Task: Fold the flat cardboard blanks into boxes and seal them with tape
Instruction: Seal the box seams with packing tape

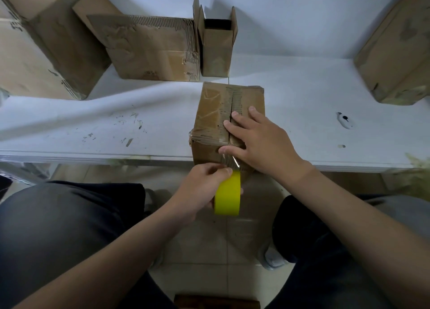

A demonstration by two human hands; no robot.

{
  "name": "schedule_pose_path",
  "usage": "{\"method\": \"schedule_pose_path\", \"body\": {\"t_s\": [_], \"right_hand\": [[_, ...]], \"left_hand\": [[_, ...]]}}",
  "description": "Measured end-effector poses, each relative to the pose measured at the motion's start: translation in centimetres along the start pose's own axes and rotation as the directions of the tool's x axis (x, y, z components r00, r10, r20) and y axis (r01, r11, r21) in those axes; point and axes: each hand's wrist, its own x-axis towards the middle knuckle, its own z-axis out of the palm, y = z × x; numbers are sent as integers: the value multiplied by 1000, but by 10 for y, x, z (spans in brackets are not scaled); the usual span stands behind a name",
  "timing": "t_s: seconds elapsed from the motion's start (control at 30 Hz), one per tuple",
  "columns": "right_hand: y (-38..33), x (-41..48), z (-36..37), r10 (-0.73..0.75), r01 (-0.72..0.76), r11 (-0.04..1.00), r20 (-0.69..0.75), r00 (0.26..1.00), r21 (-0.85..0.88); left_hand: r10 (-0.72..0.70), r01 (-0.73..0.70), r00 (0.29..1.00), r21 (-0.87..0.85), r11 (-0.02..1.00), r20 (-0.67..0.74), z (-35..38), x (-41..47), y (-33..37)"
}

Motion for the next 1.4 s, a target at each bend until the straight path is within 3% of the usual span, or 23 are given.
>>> {"method": "schedule_pose_path", "body": {"t_s": [0.2,0.7,0.9,1.03,1.2,1.4], "right_hand": [[2,2,22,-11,17,999,-150,989,40],[7,8,23,-1,18,994,-156,988,105],[8,10,27,-4,20,996,-172,985,92],[6,12,30,4,19,994,-203,979,107],[4,14,34,14,8,996,-235,972,94],[6,16,34,23,5,993,-232,973,118]], "left_hand": [[37,-30,986,48,998,-161,4,12,-1],[-122,122,992,-6,992,-35,-2,25,-12],[30,-25,998,85,996,-63,3,19,-17],[105,-99,985,49,994,-136,3,15,-20],[82,-82,988,2,997,-132,-2,21,-12],[113,-85,976,154,984,-184,0,27,-12]]}}
